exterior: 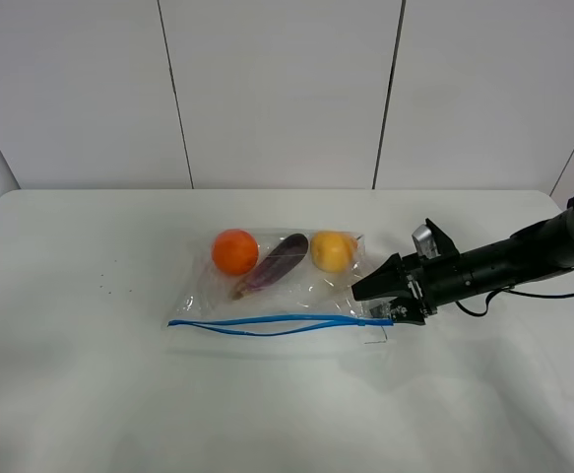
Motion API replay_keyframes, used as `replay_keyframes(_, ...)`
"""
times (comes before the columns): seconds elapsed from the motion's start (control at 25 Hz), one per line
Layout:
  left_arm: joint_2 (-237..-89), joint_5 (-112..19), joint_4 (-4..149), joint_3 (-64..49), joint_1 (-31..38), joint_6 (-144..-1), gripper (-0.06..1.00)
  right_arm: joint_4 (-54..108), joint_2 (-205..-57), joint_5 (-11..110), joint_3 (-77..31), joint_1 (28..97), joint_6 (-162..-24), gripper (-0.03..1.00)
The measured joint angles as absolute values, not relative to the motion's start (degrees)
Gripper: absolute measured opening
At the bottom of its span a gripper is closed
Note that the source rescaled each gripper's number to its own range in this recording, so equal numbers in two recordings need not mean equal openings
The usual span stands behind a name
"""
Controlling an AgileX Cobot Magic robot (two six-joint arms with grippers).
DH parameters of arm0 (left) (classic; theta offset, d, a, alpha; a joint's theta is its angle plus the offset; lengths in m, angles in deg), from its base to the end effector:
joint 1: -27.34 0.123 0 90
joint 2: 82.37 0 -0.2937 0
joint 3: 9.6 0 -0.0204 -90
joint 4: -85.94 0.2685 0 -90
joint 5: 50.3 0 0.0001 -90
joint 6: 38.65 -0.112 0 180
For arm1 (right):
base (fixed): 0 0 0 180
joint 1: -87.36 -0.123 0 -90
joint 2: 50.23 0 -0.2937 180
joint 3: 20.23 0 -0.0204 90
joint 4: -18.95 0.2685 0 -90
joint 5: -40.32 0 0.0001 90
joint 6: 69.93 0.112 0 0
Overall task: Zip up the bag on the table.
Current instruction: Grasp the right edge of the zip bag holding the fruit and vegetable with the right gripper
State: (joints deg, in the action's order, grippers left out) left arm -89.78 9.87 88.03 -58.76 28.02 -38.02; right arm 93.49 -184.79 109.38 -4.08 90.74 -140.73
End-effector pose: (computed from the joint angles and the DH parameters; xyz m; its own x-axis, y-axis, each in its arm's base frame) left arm 0.0215 0.0038 0.2754 -0.4499 0.0018 -0.8931 -0.0369 0.9991 0.0206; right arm 0.3558 0.0800 0.0596 -0.9779 -0.0809 -0.1927 -0.2088 0.4260 0.8803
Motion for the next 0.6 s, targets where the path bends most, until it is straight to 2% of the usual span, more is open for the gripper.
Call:
replay_keyframes(0.24, -89.78, 9.87, 88.03, -58.76, 28.02, -38.02, 1.0, 93.6, -184.79, 109.38, -4.08, 90.74, -140.48, 0.96)
replay_keyframes(0.6, -89.78, 9.87, 88.03, -58.76, 28.02, -38.02, 1.0, 93.6, -184.79, 109.38, -4.08, 90.74, -140.16, 0.71)
